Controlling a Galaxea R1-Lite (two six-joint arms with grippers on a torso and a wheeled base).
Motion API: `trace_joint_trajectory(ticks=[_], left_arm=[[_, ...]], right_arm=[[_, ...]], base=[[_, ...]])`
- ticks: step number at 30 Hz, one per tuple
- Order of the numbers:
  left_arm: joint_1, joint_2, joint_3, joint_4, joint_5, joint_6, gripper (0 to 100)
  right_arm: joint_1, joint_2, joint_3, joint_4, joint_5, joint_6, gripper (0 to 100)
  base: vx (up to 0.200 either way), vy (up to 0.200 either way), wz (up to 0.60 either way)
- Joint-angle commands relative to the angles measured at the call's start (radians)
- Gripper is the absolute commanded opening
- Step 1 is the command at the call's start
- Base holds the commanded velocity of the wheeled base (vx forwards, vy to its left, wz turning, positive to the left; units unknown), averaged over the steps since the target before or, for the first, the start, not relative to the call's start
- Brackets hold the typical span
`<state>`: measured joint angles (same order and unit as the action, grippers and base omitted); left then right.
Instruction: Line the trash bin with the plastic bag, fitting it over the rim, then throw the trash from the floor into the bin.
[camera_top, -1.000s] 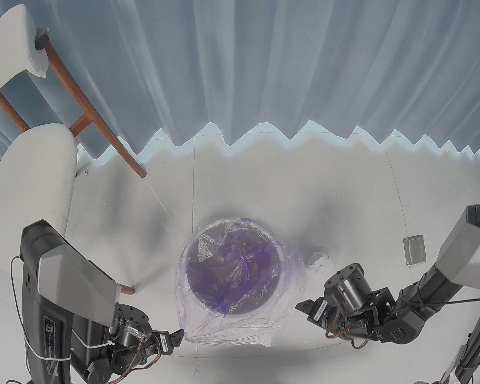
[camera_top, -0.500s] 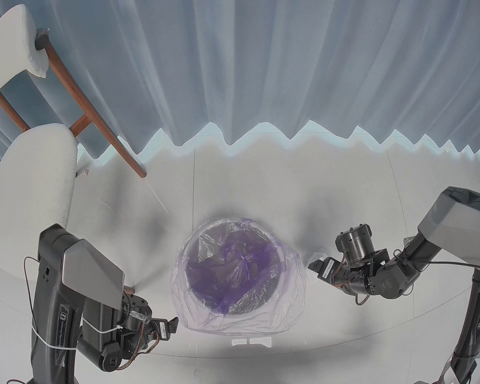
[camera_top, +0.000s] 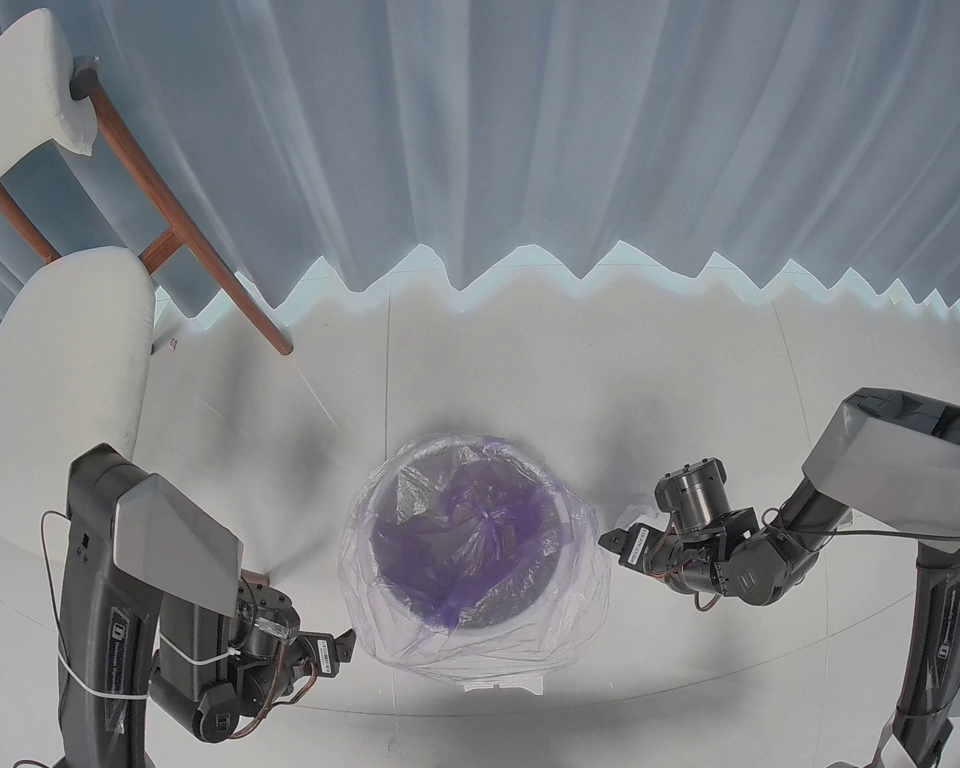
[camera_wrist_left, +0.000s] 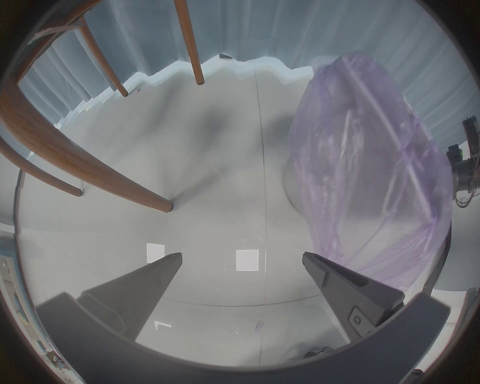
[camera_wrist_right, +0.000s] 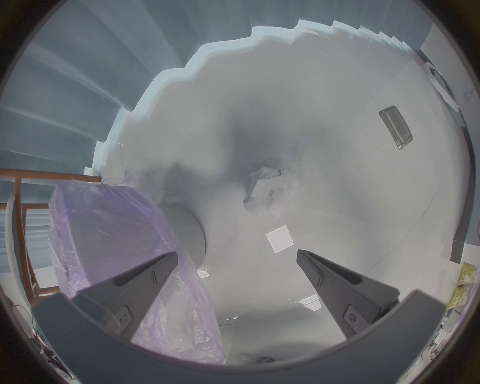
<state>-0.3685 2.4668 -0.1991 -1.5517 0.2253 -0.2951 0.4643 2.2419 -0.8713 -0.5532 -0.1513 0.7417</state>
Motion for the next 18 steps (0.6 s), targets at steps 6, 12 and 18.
trace_joint_trajectory(ticks=[6, 12, 18], left_arm=[[-0.046, -0.224, 0.132, -0.001, -0.081, -0.007, 100], [-0.076, -0.152, 0.103, -0.001, -0.106, -0.006, 100], [-0.069, -0.074, 0.007, -0.001, -0.096, 0.002, 100]], right_arm=[[0.004, -0.122, 0.100, -0.014, 0.006, 0.011, 100], [0.028, -0.123, 0.106, -0.037, 0.035, 0.021, 100], [0.039, -0.028, 0.078, -0.117, 0.050, 0.004, 100]], base=[[0.000, 0.000, 0.00], [0.000, 0.000, 0.00], [0.000, 0.000, 0.00]])
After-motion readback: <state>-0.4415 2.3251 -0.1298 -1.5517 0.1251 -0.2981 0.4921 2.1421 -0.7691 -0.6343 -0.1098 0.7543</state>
